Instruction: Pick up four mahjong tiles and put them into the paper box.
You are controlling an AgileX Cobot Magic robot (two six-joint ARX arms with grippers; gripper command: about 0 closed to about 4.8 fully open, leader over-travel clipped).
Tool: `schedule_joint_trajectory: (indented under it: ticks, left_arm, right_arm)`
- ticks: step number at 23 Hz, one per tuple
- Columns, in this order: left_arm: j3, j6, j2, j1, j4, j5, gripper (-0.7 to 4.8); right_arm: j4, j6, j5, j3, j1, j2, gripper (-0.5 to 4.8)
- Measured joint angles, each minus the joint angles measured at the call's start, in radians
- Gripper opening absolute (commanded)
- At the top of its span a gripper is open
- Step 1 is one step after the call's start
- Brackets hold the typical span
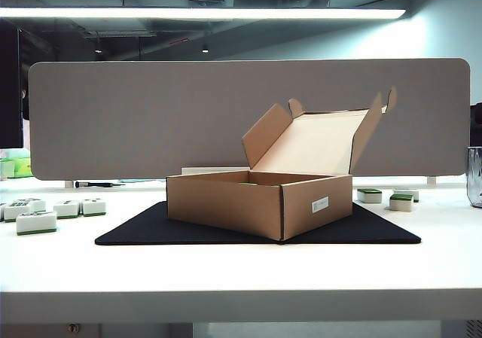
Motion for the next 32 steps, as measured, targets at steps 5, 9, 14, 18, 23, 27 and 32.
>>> schedule_joint_trajectory:
  ticks: [5, 9, 14, 18, 23, 27, 32]
  left_arm:
    - [-0.021, 0.0, -0.085, 0.0, 0.007, 0.0, -0.06]
    - [-0.064, -0.019, -0.129, -0.001, 0.011, 0.0, -0.06]
    - [-0.086, -0.022, -0.159, -0.013, 0.063, 0.001, -0.06]
    - [-0.183, -0.023, -0.156, -0.013, 0.222, 0.006, -0.06]
    - [-0.325, -0.023, -0.156, -0.013, 0.336, 0.006, -0.06]
    - [-0.364, -0.063, -0.154, -0.013, 0.328, 0.024, -0.06]
    - [-0.36, -0.194, -0.156, -0.013, 0.448, 0.035, -0.06]
  right_arm:
    - [0.076, 0.067, 0.001, -0.081, 0.0, 0.0, -0.01]
    - [0.108, 0.072, 0.002, -0.138, 0.0, 0.0, -0.01]
    - [0.113, 0.074, 0.014, -0.175, 0.0, 0.0, -0.01]
    - [0.108, 0.075, 0.045, -0.195, 0.0, 0.0, -0.01]
    - [0.109, 0.075, 0.045, -0.195, 0.0, 0.0, -0.01]
    - [0.109, 0.074, 0.045, -0.195, 0.0, 0.0, -0.01]
    - [0.109, 0.075, 0.045, -0.195, 0.0, 0.0, -0.01]
